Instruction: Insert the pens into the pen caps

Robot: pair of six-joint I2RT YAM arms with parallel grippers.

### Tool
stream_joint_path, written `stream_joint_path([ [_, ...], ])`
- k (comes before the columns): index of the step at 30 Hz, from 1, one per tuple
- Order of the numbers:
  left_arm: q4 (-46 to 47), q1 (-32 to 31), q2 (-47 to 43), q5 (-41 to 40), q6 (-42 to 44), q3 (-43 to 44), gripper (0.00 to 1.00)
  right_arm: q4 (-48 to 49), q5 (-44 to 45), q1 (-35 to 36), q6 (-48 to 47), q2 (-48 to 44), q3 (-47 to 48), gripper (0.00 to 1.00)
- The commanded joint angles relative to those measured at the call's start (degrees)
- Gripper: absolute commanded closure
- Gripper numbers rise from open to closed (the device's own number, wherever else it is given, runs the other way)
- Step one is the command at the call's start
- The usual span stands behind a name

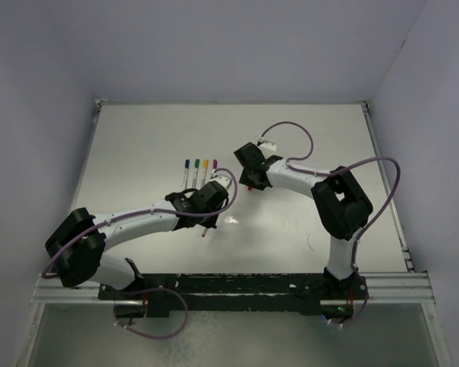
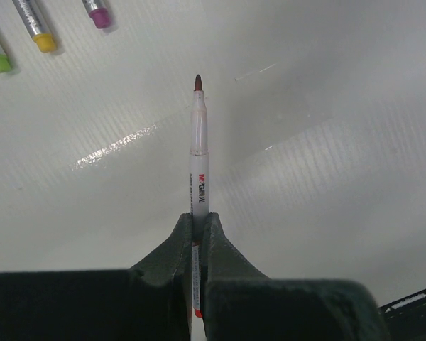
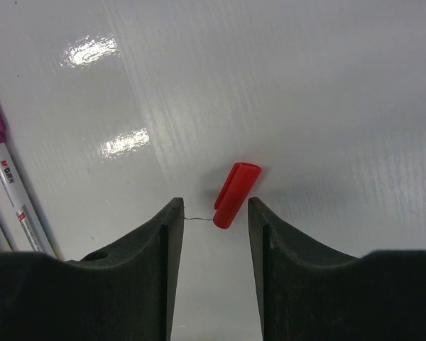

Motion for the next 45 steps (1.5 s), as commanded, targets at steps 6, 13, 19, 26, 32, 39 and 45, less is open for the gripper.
stream_joint_path([
  [6,1.45,0.59,-1.51,-0.99,-0.34,-0.44,1.00,-2.46,1.48,0.07,2.13,1.67,2.46,0.57],
  [13,2.01,0.81,-0.63,-0.47,-0.21,-0.39,1.00,-3.63,3.24,0.13,2.56,3.20,2.80,0.58],
  [19,2.32,0.81,-0.35,-0.07,-0.21,-0.41,1.00,-4.77,4.62,-0.04,2.71,4.86,3.66,0.58],
  [26,2.56,0.85,-0.37,0.02,-0.12,-0.30,1.00,-9.17,4.72,0.01,3.68,7.34,5.10,0.65],
  [32,2.59,0.85,-0.74,0.02,-0.21,-0.13,1.00,-13.29,5.18,0.21,3.28,9.03,5.03,0.70],
  [39,2.62,0.85,-1.08,0.24,-0.29,-0.20,1.00,-14.02,2.22,0.16,2.01,10.25,3.85,1.00],
  [45,3.52,0.86,-0.79,1.04,0.06,0.05,1.00,-10.03,-1.11,0.17,-0.17,6.51,1.60,1.00],
])
